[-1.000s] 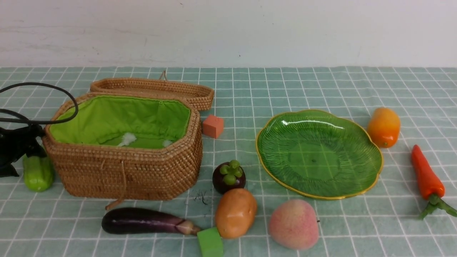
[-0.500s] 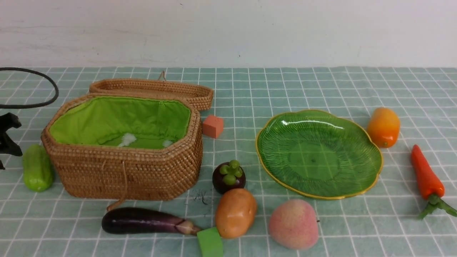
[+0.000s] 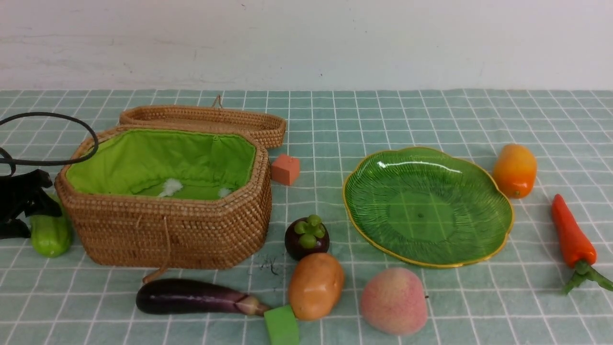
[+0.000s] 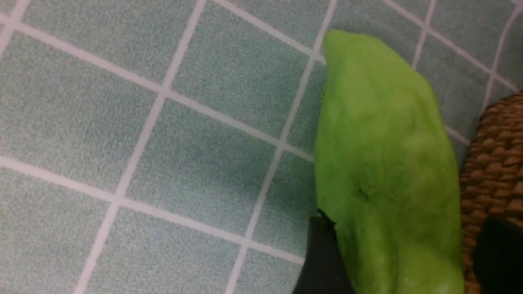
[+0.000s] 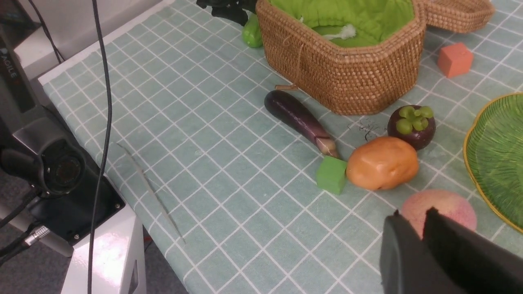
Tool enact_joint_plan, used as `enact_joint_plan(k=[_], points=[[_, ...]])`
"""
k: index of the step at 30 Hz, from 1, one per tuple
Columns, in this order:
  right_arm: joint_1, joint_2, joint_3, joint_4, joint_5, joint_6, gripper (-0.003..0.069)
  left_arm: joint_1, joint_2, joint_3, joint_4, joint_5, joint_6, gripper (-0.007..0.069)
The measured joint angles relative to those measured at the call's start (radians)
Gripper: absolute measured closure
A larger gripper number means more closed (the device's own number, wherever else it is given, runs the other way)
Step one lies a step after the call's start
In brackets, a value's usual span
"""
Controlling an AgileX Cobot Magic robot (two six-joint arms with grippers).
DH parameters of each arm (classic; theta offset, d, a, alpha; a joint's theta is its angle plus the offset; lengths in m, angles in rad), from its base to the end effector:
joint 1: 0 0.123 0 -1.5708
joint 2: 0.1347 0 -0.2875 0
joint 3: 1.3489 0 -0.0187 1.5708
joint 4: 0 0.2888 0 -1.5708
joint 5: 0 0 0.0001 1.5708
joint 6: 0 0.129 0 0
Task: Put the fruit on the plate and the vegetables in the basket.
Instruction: Take a chayote with your left arm and place it on the basket on the left.
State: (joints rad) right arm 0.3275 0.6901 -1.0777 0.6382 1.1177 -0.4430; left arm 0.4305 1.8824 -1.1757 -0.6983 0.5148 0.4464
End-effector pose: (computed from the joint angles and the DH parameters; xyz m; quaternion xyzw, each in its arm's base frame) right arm 0.1159 0.1124 0.4257 -0.3223 0.7856 0.2886 0.4423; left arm 0.4107 0.1436 0.1251 -0.2469 0.9194 -0.1209 0.2814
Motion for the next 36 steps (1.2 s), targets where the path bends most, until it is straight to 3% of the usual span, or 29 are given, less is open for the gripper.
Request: enact_joint_plan(k=[17,24,27,30,36], points=[[0.000,0.000,0.000,0.001,-0.025,0.000,0.0568,0.000,0.018,-0.003,0.047,-0.088,0.001,0.0137],[0.000,0.000,0.000,0.002,-0.025,0.000,0.0571,0.000,0.075,-0.011,0.066,-0.102,0.008,0.0092],[0.000,0.000,0.000,0.002,-0.027,0.000,0.0570,0.000,0.075,-0.011,0.088,-0.105,0.008,0.0118],[0.000,0.000,0.000,0.002,-0.029,0.000,0.0570,0.000,0.076,-0.012,0.100,-0.105,0.006,0.0197],[0.000,0.000,0.000,0.004,-0.035,0.031,0.0570,0.000,0.013,-0.004,0.122,-0.010,0.003,0.0200]])
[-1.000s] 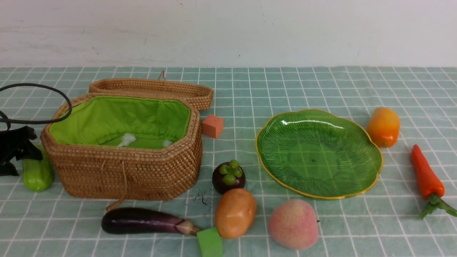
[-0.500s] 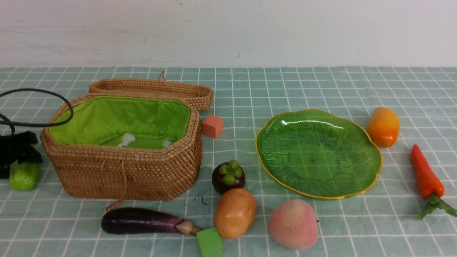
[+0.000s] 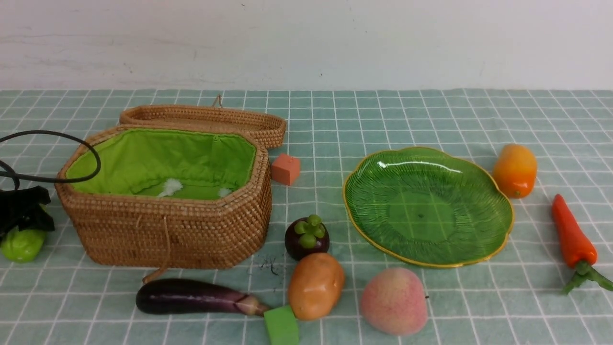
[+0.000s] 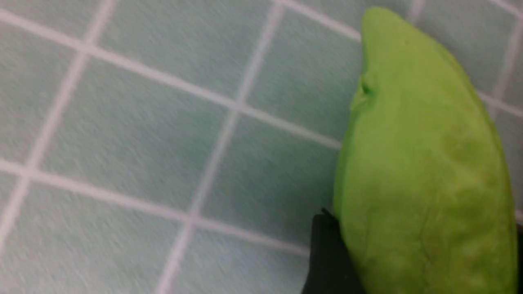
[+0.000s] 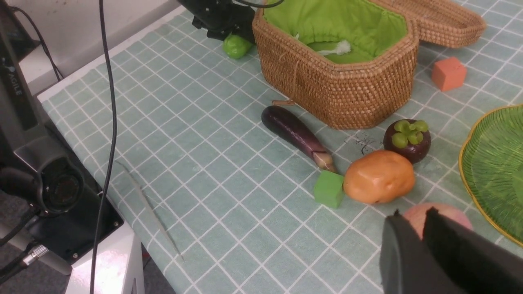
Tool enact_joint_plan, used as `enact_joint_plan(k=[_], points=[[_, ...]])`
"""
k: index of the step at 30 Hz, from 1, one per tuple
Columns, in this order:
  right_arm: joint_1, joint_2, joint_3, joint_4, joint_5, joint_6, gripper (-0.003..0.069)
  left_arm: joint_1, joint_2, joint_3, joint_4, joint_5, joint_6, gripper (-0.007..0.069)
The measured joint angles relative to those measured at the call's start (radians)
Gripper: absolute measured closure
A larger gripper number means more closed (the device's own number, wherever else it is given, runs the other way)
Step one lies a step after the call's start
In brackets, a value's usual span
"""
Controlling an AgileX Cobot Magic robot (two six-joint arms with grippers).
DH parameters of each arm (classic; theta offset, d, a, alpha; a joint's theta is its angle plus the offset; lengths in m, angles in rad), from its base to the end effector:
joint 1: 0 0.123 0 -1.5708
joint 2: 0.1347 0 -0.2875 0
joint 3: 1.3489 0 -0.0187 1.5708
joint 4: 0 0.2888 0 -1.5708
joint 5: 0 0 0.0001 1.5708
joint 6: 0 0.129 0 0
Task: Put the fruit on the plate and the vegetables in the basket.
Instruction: Take a chayote with your left arm and place it on the basket on the left.
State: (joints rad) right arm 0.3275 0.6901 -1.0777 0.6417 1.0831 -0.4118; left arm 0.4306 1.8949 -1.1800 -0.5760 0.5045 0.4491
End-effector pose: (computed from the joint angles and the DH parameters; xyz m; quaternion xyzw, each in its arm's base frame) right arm 0.1188 0.1124 0.4292 -0.3020 0.7851 0.2966 0.4522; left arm 0.4074 0.1497 0.1176 -0.2042 0.9378 -0.0814 0.2688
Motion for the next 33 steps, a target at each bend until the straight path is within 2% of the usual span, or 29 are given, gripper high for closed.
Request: enact_joint_plan(k=[5,7,9,10,11,14,15,17,19,22,28,30,33], points=[[0.000,0.000,0.000,-0.032,-0.002,0.019,0.0570,-0.016,-0.165,0.002,0.000,0.082,0.018,0.0200],[0.000,0.000,0.000,-0.043,-0.002,0.020,0.0570,-0.043,-0.253,0.002,0.003,0.100,0.064,0.0200],[0.000,0.000,0.000,-0.049,0.004,0.021,0.0570,-0.132,-0.378,0.002,0.004,0.122,0.211,0.0200],[0.000,0.000,0.000,-0.050,0.006,0.021,0.0570,-0.140,-0.386,0.001,0.004,0.124,0.224,0.0200],[0.000,0.000,0.000,-0.051,0.021,0.021,0.0570,-0.221,-0.436,-0.008,0.006,0.147,0.338,0.0200],[0.000,0.000,0.000,-0.051,0.043,0.021,0.0570,-0.316,-0.454,-0.037,0.040,0.172,0.437,0.0200],[0.000,0.000,0.000,-0.051,0.056,0.021,0.0570,-0.378,-0.449,-0.060,0.083,0.185,0.465,0.0200],[0.000,0.000,0.000,-0.051,0.068,0.021,0.0569,-0.427,-0.435,-0.090,0.151,0.194,0.480,0.0200],[0.000,0.000,0.000,-0.051,0.083,0.021,0.0568,-0.519,-0.377,-0.149,0.313,0.198,0.495,0.0200],[0.000,0.000,0.000,-0.051,0.092,0.021,0.0568,-0.563,-0.308,-0.185,0.434,0.197,0.495,0.0200],[0.000,0.000,0.000,-0.052,0.094,0.021,0.0568,-0.577,-0.200,-0.188,0.496,0.154,0.495,0.0200],[0.000,0.000,0.000,-0.052,0.096,0.021,0.0568,-0.577,-0.191,-0.188,0.500,0.151,0.492,0.0176],[0.000,0.000,0.000,-0.052,0.100,0.021,0.0568,-0.577,-0.198,-0.189,0.500,0.149,0.452,0.0027]])
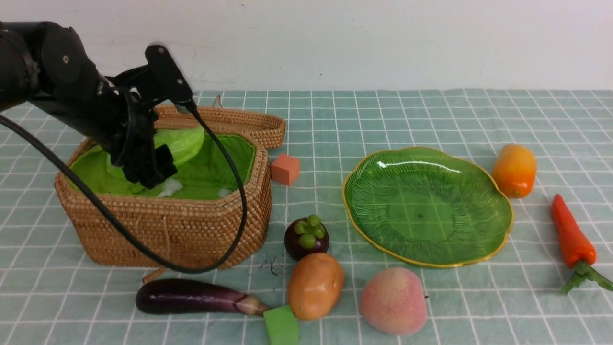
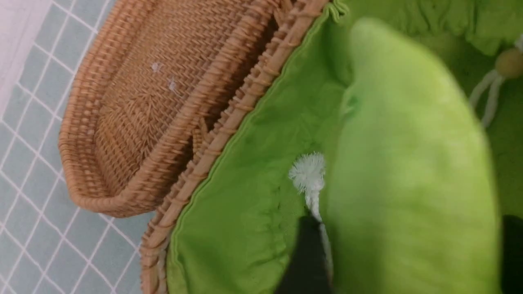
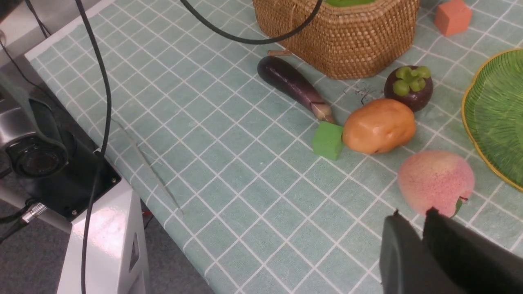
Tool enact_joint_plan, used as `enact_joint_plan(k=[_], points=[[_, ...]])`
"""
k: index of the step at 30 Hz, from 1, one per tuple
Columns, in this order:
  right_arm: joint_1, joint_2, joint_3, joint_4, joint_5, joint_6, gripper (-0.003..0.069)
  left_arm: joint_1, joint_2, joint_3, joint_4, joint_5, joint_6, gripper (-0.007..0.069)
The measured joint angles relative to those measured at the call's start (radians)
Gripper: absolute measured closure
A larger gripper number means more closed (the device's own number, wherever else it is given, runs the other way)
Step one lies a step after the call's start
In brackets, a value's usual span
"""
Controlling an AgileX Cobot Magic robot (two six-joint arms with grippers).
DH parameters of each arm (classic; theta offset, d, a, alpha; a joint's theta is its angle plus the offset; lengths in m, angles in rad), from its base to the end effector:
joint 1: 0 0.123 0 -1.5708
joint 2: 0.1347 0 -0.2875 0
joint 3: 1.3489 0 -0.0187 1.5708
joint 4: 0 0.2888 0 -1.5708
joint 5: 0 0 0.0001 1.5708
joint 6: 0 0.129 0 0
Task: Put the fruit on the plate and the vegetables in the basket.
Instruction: Take a chayote with your left arm and place it on the basket on the left, then use the left arm to grab an eggplant and put it into the left basket
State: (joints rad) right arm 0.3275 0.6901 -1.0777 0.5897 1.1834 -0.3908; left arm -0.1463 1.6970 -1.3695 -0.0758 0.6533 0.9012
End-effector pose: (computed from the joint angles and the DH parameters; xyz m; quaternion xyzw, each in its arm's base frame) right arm 0.1129 0.1085 0.4167 -0.3174 0.8094 0.2775 0.4088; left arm 0.4344 -0.0700 0.2498 0.4534 0.8266 0.0928 0.3203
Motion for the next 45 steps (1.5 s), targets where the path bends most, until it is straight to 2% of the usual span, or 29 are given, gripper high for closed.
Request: enact_joint_plan(k=[2,4,6,8,10,12,14,15,16,17,19,21,24,31,34,40,45], points=[[0.000,0.000,0.000,0.000,0.000,0.000,0.0568,0.000,-0.013,-0.001,-0.005,0.013,-0.044,-0.0027],[0.000,0.000,0.000,-0.002,0.000,0.000,0.0568,0.000,-0.031,-0.001,-0.016,0.030,-0.101,-0.0031],[0.000,0.000,0.000,-0.008,0.000,0.000,0.0568,0.000,-0.055,-0.001,-0.048,0.042,-0.167,0.0006],[0.000,0.000,0.000,-0.019,0.000,0.000,0.0567,-0.009,-0.091,-0.001,-0.079,0.061,-0.233,0.0112],[0.000,0.000,0.000,-0.035,0.003,0.000,0.0566,-0.040,-0.128,-0.001,-0.082,0.110,-0.264,0.0263],[0.000,-0.001,0.000,-0.045,0.013,0.000,0.0564,-0.107,-0.162,-0.001,-0.075,0.210,-0.252,0.0503],[0.000,-0.003,0.000,-0.047,0.019,0.000,0.0561,-0.178,-0.178,0.006,-0.068,0.304,-0.229,0.0614],[0.000,-0.003,0.000,-0.047,0.019,0.000,0.0561,-0.186,-0.179,0.008,-0.068,0.313,-0.227,0.0621],[0.000,-0.008,0.000,-0.052,0.024,0.000,0.0561,-0.262,-0.185,0.033,-0.059,0.378,-0.216,0.0638],[0.000,-0.010,0.000,-0.052,0.027,0.000,0.0561,-0.262,-0.185,0.038,-0.058,0.378,-0.216,0.0638],[0.000,-0.026,0.000,-0.053,0.035,0.000,0.0559,-0.366,-0.187,0.107,-0.021,0.428,-0.210,0.0638],[0.000,-0.040,0.000,-0.056,0.039,0.000,0.0557,-0.413,-0.186,0.172,0.004,0.428,-0.205,0.0636],[0.000,-0.055,0.000,-0.067,0.040,-0.002,0.0557,-0.445,-0.184,0.240,0.016,0.387,-0.182,0.0605],[0.000,-0.073,-0.001,-0.079,0.045,-0.020,0.0551,-0.449,-0.106,0.304,0.050,0.207,-0.168,0.0281],[0.000,-0.073,-0.001,-0.077,0.045,-0.022,0.0551,-0.449,-0.056,0.304,0.088,0.143,-0.167,0.0182],[0.000,-0.073,-0.001,-0.075,0.058,-0.022,0.0551,-0.449,0.008,0.304,0.199,0.004,-0.167,0.0159],[0.000,-0.073,-0.001,-0.071,0.083,-0.022,0.0551,-0.449,0.080,0.304,0.250,-0.059,-0.164,0.0211]])
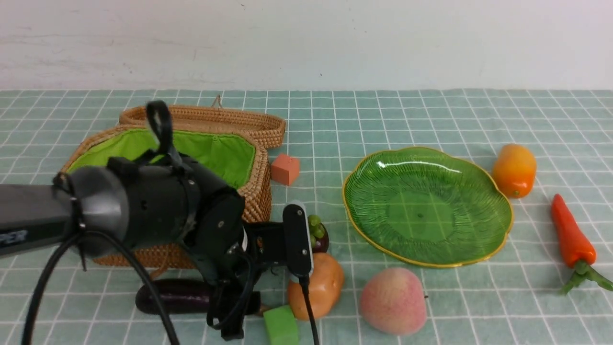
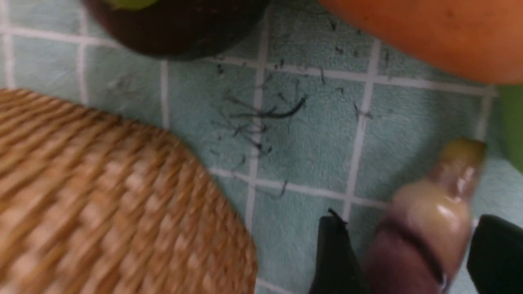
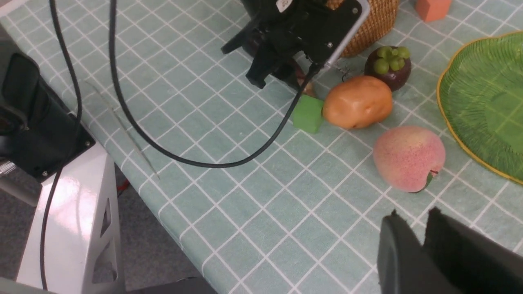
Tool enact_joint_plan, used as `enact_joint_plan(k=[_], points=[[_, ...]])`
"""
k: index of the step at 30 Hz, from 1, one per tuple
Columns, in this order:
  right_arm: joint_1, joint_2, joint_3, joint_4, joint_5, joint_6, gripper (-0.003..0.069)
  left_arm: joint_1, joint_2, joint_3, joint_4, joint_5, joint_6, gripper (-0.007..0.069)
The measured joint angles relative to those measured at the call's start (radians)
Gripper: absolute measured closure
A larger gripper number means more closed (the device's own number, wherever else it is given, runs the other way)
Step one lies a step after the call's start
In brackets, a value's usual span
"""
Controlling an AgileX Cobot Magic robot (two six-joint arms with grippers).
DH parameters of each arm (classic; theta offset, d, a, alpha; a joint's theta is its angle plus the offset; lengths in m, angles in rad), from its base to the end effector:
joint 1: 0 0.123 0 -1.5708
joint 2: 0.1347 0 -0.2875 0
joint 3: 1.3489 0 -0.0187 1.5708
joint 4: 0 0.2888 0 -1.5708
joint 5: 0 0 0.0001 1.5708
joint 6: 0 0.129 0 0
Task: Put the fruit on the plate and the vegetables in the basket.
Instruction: Use the left arm to grab an eggplant and put it into the left basket
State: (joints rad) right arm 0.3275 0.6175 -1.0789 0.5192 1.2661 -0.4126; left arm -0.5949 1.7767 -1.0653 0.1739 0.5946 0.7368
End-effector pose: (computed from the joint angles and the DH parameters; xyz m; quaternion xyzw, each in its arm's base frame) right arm 0.0896 0.0950 0.4149 -0.3473 0.8090 0.2375 0.4104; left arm 0.3270 -0.2061 0.1201 0.6549 0.7328 0.0727 0.1697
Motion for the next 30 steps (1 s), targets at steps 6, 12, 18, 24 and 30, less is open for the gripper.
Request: enact_joint_plan(k=[6,12,18,24,30], points=[[0.000,0.000,0.000,0.020,0.000,0.000,0.0551,0.000,0.054,0.000,0.072,0.003,0.000,0.0291],[0.000,0.000,0.000,0.020,0.000,0.000,0.0551,0.000,0.056,-0.003,0.052,0.015,-0.001,0.0362],[0.000,0.000,0.000,0.024,-0.001,0.000,0.0545,-0.044,0.026,-0.029,0.000,0.166,-0.055,0.0362],[0.000,0.000,0.000,0.026,-0.079,0.000,0.0540,-0.104,-0.139,-0.140,0.058,0.327,-0.187,0.0362],[0.000,0.000,0.000,0.027,-0.246,-0.001,0.0540,-0.077,-0.222,-0.308,0.249,0.367,-0.221,0.0362]])
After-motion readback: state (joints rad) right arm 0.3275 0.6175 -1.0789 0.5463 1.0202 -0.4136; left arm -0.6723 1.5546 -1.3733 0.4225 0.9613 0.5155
